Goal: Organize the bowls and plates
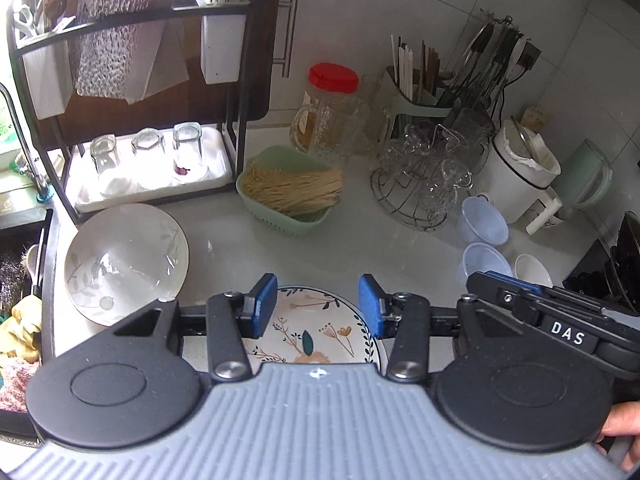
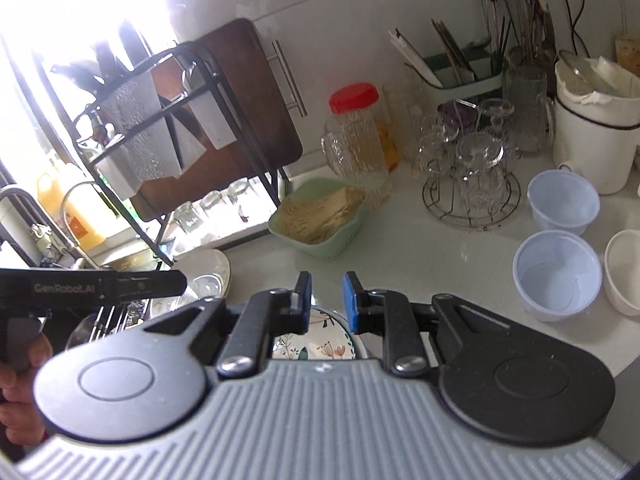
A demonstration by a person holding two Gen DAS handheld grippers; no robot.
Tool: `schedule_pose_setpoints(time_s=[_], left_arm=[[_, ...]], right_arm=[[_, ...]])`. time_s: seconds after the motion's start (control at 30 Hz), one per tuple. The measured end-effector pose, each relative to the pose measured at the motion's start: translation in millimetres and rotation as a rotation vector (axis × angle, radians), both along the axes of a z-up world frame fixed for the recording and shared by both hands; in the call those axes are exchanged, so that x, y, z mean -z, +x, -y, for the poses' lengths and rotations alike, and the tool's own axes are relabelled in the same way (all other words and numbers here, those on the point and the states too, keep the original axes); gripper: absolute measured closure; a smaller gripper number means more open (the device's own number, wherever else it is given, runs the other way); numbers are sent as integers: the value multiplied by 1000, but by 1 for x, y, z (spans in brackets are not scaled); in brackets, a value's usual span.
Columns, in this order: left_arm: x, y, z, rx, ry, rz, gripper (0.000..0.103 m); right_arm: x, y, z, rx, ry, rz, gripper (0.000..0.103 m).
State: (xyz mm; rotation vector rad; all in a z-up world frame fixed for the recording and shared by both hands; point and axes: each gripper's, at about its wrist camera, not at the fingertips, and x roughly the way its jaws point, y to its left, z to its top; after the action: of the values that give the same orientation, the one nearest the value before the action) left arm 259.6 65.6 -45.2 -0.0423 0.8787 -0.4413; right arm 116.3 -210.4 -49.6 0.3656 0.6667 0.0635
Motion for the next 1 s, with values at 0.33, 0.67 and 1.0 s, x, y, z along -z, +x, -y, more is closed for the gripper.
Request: schedule_pose_setpoints(time_s=[0.33, 0.67, 1.0], left_arm=[[5, -19, -34, -91, 21, 36, 50], [13, -21, -44, -141, 26, 37, 38], [19, -26, -58, -185, 64, 19, 33]], right_arm=[[-5, -15, -9, -20, -44, 27, 82], [0, -11, -26, -87, -83, 47, 82], [4, 0, -45, -144, -91, 70, 81]])
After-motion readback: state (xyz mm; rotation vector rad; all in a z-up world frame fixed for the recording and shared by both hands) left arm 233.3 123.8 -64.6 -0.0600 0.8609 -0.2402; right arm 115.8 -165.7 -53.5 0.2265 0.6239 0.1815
